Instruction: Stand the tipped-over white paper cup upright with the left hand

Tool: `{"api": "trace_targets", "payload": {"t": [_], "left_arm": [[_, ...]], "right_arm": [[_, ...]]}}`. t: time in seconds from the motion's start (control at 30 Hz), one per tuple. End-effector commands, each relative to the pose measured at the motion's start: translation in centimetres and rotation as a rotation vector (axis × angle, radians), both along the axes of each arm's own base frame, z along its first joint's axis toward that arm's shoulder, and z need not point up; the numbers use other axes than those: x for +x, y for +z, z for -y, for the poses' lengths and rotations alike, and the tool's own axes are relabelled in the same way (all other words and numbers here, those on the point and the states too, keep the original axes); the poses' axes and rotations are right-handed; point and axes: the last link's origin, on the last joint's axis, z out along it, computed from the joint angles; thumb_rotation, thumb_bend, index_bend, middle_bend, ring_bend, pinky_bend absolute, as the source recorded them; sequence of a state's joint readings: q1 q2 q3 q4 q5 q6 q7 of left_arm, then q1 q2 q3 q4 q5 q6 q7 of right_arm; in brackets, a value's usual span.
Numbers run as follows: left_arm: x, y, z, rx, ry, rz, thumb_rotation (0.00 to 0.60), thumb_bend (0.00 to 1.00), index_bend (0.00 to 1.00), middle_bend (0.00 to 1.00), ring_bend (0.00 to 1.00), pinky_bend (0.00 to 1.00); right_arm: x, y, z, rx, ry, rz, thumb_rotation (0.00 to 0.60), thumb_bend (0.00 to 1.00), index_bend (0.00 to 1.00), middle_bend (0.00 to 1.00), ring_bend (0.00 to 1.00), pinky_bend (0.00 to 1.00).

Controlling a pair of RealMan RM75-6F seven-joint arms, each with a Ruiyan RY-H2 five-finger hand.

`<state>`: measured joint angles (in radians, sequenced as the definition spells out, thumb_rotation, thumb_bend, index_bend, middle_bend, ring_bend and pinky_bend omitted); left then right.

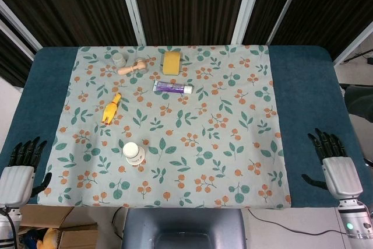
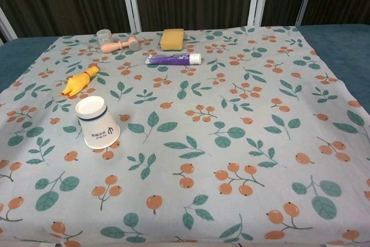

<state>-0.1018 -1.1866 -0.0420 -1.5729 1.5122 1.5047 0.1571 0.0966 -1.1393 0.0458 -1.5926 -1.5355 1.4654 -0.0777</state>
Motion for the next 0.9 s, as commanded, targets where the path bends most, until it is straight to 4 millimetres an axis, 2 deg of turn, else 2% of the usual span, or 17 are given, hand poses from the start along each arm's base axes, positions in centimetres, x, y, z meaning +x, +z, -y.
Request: {"api": "trace_targets", "payload": {"t": [0.03,0.3,0.47,0.67,0.9], "left_arm": [[0.0,-0.1,0.0,-0.002,0.001,0.0,0.6,0.34,0.0,0.0,0.0,0.0],[0.2,-0.2,0.0,-0.008,-0.016,-0.004,0.6,0.34,0.0,0.0,0.0,0.0],[1.3,-0.5,-0.5,-0.036,-0.065,-0.026,0.6,0.34,0.0,0.0,0.0,0.0],[4.2,-1.3,-2.1,-0.094,-0.165,-0.071,0.6,0.35,0.0,0.0,0.0,0.0],[9.2,-4.8,-4.9,-0.21,-0.3,-0.145,0.6,0.35,0.0,0.0,0.0,0.0]], "right_arm": [[0.0,0.0,0.0,0.0,0.0,0.0,0.6,0.07,0.0,0.0,0.0,0.0],[-0.1,0.2,-0.2,-0.011,-0.002,0.003,0.6,0.07,0.0,0.0,0.0,0.0],[-0.3,0.4,-0.2,-0.021,-0.008,0.006,0.6,0.07,0.0,0.0,0.0,0.0],[-0.3,0.8,0.0,-0.034,-0.016,0.008,0.6,0.07,0.0,0.0,0.0,0.0],[-0.7,1.6,0.1,-0.059,-0.038,0.014,0.6,0.07,0.0,0.0,0.0,0.0]]}}
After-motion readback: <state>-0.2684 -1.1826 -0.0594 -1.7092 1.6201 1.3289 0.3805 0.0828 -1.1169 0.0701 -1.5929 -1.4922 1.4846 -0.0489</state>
